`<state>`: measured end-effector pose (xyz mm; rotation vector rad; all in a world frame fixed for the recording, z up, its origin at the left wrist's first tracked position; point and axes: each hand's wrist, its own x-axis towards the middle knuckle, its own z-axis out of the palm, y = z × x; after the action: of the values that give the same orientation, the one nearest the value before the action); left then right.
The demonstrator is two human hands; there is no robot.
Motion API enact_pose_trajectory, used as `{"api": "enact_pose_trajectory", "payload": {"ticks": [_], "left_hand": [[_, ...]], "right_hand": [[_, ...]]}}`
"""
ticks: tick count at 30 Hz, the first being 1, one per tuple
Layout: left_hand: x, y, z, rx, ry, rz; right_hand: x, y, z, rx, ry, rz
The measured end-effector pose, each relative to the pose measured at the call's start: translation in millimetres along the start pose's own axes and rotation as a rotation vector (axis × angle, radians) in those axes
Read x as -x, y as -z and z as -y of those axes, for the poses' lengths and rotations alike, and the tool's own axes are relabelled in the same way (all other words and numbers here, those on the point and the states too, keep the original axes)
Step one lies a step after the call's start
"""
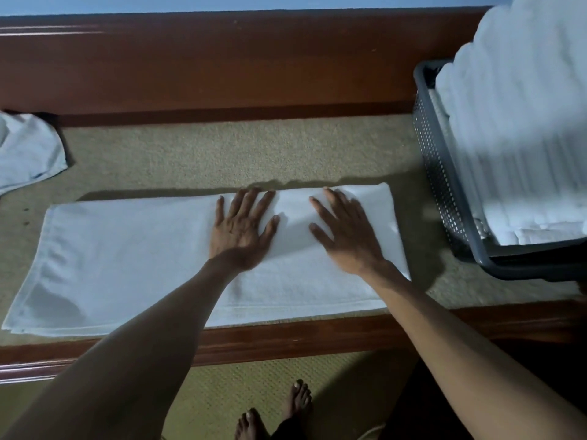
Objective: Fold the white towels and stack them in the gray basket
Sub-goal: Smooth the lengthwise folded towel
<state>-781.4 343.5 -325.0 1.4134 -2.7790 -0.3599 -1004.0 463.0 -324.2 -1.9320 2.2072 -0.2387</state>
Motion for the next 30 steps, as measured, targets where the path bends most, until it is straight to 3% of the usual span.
{"api": "enact_pose_trajectory", "payload": {"ticks": [6, 9, 14, 17, 20, 23, 25, 28, 30], "left_hand": [[1.6, 1.7, -1.0, -0.017, -0.001, -0.005], [0.9, 2.0, -2.2, -0.013, -0.001, -0.023], [0.9, 0.3, -1.7, -0.023, -0.001, -0.028], [1.7, 1.4, -1.9, -0.022, -0.003, -0.028], [2.4, 2.6, -1.4, -0.011, -0.006, -0.02], [3.1, 2.3, -0.7, -0.007, -0.006, -0.012], [3.5, 2.1, -0.8, 0.0, -0.005, -0.012], [4.9, 3.4, -2.1, 0.011, -0.006, 0.006], [6.3, 3.9, -2.7, 0.015, -0.011, 0.012]], "right_hand": [[15.5, 18.0, -54.6, 0.045, -0.405, 0.007], [20.4, 24.8, -56.6, -0.03, -0.555, -0.138], [21.2, 15.9, 1.9, 0.042, -0.295, -0.21], [30.8, -3.2, 31.9, -0.026, -0.126, -0.132], [57.5, -13.9, 13.0, 0.024, -0.031, -0.083], [77.9, -5.8, -26.2, 0.043, -0.094, -0.098], [81.7, 0.9, -38.3, 0.064, -0.25, -0.11], [69.7, 6.9, -13.5, 0.056, -0.436, -0.231], [48.3, 6.4, 21.2, -0.016, -0.367, -0.287]]}}
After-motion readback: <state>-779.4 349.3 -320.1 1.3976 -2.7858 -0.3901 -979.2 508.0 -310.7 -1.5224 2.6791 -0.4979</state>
